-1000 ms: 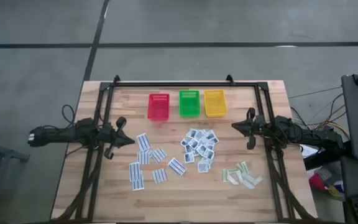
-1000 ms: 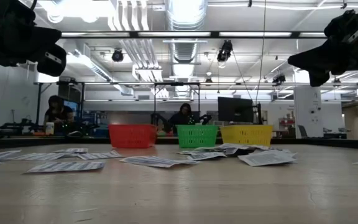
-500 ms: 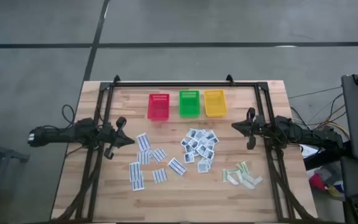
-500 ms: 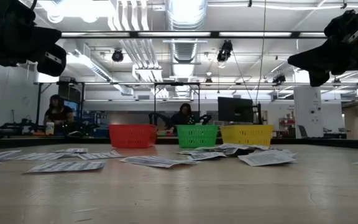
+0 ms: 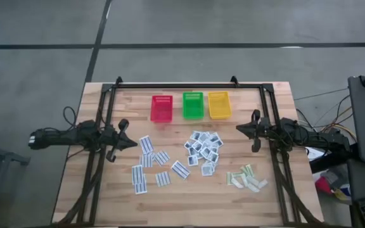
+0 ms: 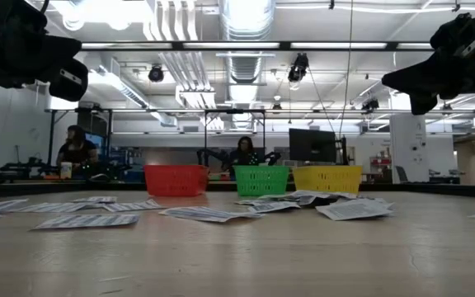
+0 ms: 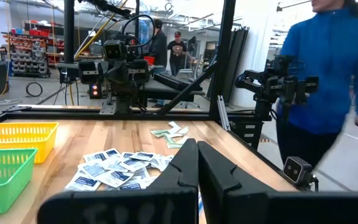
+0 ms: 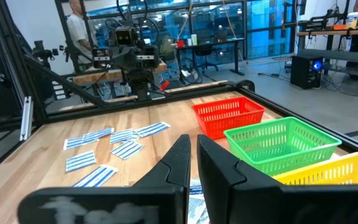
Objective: Pick & Place First Aid Supplies
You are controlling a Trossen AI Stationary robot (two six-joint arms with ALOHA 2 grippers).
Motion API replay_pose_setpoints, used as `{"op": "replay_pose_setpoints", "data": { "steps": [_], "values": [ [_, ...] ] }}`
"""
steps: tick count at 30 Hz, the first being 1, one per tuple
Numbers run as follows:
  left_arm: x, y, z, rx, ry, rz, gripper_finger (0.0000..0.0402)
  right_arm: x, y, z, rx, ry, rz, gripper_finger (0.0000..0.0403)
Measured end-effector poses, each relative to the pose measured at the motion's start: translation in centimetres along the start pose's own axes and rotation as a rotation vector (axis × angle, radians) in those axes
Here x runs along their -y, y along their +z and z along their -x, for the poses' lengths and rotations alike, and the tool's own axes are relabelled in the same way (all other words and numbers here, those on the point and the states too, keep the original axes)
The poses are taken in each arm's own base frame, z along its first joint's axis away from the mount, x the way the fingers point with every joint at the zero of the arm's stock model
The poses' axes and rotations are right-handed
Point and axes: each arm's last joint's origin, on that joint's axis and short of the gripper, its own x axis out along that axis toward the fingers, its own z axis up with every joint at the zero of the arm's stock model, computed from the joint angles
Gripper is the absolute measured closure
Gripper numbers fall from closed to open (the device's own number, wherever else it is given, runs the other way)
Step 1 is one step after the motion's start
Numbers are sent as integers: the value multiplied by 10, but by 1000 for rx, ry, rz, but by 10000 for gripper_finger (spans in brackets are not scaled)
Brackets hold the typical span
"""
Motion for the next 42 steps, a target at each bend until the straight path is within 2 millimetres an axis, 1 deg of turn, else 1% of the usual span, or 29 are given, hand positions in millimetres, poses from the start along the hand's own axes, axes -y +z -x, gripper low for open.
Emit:
{"op": "replay_pose_setpoints", "data": {
  "steps": [15, 25, 33, 37, 42],
  "values": [
    [0, 0, 0, 0, 0, 0, 401, 0, 0, 0, 2, -1, 8, 376],
    [0, 0, 0, 0, 0, 0, 401, 0, 0, 0, 2, -1, 67, 376],
    [0, 0, 0, 2, 11, -1, 401, 0, 0, 0, 4, 0, 71, 376],
    [0, 0, 0, 2, 11, -1, 401, -1, 4, 0, 37, 4, 24, 376],
    [0, 0, 0, 2, 11, -1, 401, -2, 11, 1, 118, 23, -64, 376]
  ]
}}
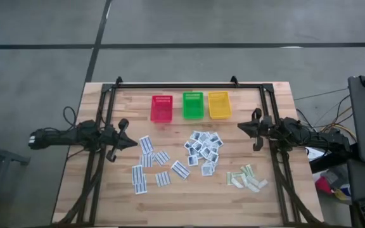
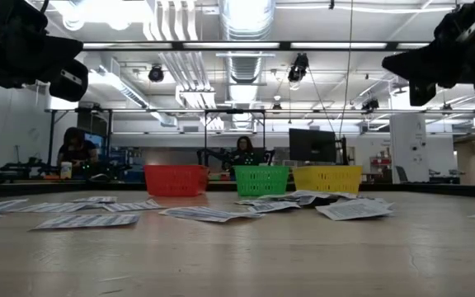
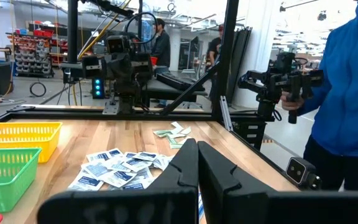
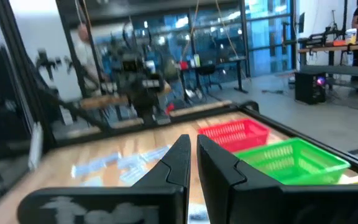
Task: Pick & Place First Aid Supplies
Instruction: Put the blue bandage into the red basket
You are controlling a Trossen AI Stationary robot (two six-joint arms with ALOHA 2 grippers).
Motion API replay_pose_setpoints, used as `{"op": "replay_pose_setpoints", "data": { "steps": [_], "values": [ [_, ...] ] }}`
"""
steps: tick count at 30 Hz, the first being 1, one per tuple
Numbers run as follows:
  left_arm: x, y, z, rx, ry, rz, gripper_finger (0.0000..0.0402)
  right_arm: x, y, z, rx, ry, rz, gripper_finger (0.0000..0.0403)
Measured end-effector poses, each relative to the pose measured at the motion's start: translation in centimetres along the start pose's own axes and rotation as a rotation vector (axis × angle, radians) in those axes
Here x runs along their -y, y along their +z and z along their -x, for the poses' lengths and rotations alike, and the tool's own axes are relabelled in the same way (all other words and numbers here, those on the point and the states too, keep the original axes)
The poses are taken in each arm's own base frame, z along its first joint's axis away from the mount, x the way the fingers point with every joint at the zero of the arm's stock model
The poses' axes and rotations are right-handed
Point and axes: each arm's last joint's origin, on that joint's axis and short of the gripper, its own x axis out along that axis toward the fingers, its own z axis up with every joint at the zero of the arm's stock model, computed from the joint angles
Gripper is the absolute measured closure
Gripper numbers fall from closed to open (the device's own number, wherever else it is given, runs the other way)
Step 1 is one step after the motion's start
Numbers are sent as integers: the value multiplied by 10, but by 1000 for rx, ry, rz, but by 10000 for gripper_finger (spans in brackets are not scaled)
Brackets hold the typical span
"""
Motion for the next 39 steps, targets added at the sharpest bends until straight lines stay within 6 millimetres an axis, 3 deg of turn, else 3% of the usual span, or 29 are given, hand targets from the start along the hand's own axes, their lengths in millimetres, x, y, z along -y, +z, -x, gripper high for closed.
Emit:
{"op": "replay_pose_setpoints", "data": {
  "steps": [8, 16, 27, 39],
  "values": [
    [0, 0, 0, 0, 0, -1, 401, -8, 25, 0, -27, 81, 38, 376],
    [0, 0, 0, -1, 0, -28, 401, -19, 71, -10, -428, 9, 114, 376],
    [-1, 0, 0, 6, 34, -46, 401, -31, 112, -76, -579, -10, 125, 376],
    [-2, 8, 1, 67, 97, -59, 401, -53, 113, -168, -727, 140, 216, 376]
  ]
}}
